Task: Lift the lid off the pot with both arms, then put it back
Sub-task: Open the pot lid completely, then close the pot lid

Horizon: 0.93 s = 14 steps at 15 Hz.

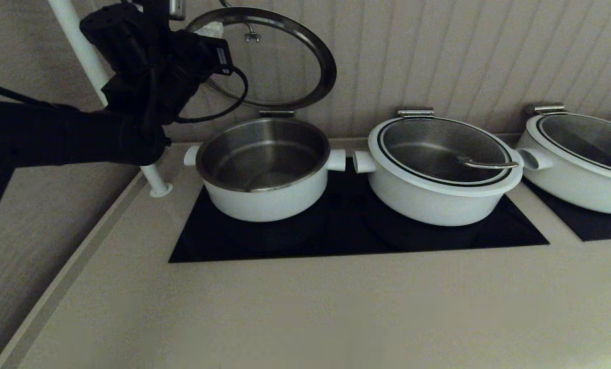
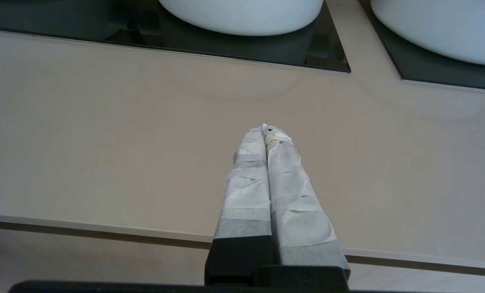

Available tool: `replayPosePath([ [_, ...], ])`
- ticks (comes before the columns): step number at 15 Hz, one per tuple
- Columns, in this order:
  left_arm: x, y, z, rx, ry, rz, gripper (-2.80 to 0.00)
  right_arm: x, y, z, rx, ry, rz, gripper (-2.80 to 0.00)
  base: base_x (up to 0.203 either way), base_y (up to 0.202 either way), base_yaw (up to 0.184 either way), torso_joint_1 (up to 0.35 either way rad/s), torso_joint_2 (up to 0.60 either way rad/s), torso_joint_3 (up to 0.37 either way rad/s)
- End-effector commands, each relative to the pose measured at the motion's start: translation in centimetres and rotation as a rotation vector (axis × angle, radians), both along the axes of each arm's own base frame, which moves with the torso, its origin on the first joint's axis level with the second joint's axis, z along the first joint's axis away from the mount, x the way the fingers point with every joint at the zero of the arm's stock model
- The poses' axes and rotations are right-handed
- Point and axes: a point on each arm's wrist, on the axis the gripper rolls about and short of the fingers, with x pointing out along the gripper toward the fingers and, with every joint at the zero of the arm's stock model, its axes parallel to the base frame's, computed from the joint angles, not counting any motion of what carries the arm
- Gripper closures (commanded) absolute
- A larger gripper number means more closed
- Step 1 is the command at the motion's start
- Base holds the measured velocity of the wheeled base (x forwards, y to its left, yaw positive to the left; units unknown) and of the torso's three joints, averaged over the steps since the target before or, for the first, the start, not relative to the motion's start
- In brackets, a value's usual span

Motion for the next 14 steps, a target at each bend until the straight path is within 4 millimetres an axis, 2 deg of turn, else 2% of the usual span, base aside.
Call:
replayPosePath([
  [1, -0.6, 0.2, 0.8, -0.004, -0.018, 0.001, 0.00, 0.0, 0.0, 0.0, -0.001, 0.000, 0.000, 0.00, 0.000, 0.000, 0.000, 0.000, 0.00, 0.000],
  [8, -2.9, 0.9, 1.6, 0.005, 0.002, 0.004, 0.00, 0.0, 0.0, 0.0, -0.002, 0.000, 0.001, 0.00, 0.000, 0.000, 0.000, 0.000, 0.00, 0.000],
  [14, -3.8, 1.1, 2.7, 0.005, -0.013, 0.004, 0.00, 0.0, 0.0, 0.0, -0.001, 0.000, 0.000, 0.00, 0.000, 0.000, 0.000, 0.000, 0.00, 0.000],
])
